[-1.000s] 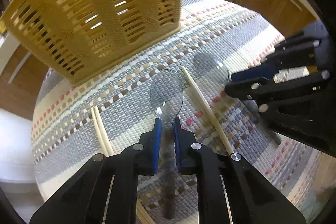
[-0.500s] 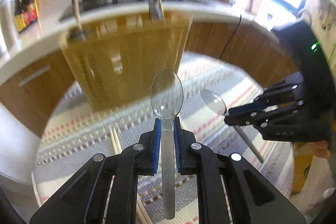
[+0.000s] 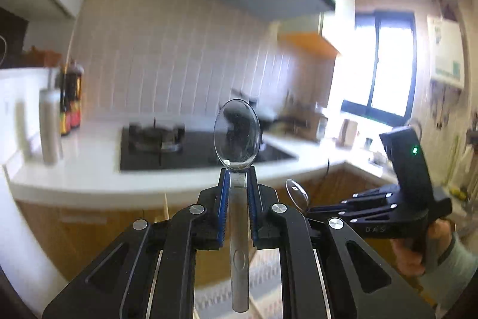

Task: Organize utensils
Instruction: 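Lift the clear spoon in the left tool into the caddy while the right tool drops its spoon in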

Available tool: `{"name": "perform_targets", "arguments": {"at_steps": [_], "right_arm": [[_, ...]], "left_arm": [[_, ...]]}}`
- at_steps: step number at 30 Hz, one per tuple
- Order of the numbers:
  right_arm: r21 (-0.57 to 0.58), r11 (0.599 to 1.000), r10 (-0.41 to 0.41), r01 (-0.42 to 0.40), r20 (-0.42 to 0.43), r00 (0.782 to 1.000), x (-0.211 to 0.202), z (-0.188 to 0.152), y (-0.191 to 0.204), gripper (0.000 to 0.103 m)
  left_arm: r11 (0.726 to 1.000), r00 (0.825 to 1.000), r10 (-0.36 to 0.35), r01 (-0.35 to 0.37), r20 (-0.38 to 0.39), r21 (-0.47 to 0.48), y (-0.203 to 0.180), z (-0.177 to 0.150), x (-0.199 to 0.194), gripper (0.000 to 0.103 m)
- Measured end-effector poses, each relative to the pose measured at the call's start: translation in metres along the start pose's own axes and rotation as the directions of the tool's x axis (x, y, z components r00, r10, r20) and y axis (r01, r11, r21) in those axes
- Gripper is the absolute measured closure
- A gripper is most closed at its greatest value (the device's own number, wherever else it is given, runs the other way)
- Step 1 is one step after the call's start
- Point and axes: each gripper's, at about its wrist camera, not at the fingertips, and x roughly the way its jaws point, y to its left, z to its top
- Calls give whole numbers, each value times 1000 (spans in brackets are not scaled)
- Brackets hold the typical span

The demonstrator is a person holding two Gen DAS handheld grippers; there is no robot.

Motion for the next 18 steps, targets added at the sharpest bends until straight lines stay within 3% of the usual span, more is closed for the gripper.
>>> {"name": "perform_targets", "arguments": {"at_steps": [7,11,18], "right_arm": [[-1,998,-57,59,213,975,-1,28,-2,93],[-52,994,-70,93,339,938,-1,36,6,93],[-50,989,-107,140,421,901,25,41,3,93]], "left_arm": [[999,992,33,-31,119,-15,14,19,12,93],[1000,988,23,-20,153,-21,25,18,30,93],[997,985,39,-27,166,-70,52,-1,60,93]]}}
